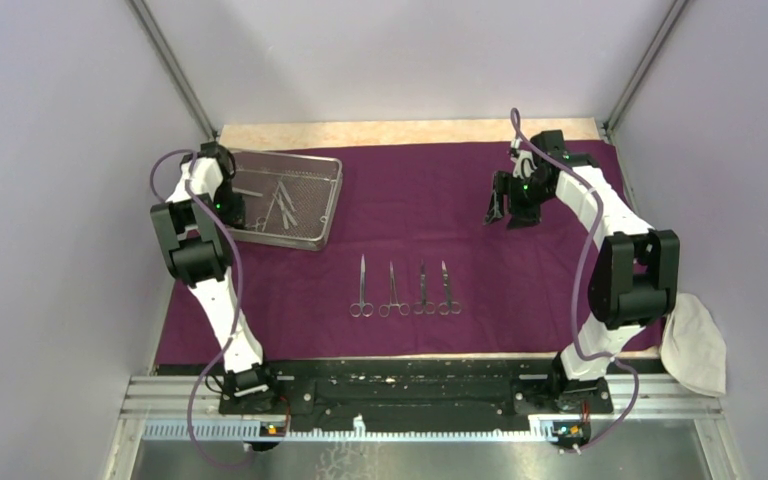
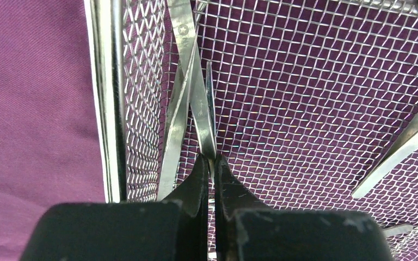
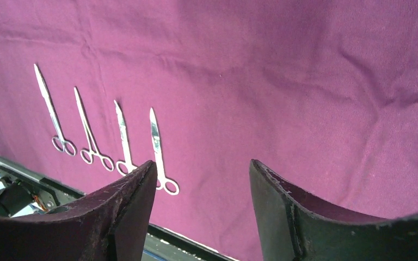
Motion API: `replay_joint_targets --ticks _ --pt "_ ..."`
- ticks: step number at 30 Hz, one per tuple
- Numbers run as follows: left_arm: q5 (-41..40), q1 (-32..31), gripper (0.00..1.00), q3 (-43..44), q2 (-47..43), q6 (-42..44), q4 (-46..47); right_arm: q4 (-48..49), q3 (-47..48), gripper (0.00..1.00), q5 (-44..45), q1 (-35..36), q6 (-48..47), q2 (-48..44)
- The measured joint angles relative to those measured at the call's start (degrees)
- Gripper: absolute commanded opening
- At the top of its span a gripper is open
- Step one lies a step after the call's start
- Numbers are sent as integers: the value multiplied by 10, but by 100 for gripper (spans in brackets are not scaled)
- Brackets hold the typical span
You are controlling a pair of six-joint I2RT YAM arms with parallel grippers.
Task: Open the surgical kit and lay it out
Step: Adjust the medical item in the container.
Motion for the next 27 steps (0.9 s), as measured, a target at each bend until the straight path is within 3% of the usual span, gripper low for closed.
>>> replay_joint_targets --ticks 18,19,20,21,22,24,27 --pt "49 -38 0 34 -9 2 42 3 -3 62 -15 0 0 -24" --pt "52 -42 3 37 -9 6 46 5 -5 62 -16 0 0 -24" --pt "56 -46 15 40 -9 11 49 4 -6 62 -16 0 0 -24" --pt "60 -50 34 41 -9 15 51 6 -8 62 -17 0 0 -24" --pt "63 -56 45 42 -9 21 53 6 -9 62 -17 0 0 -24" --pt "66 -64 54 42 -9 36 55 7 -9 62 -17 0 0 -24" --pt "58 -74 55 45 -9 79 53 7 -9 62 -19 0 0 -24"
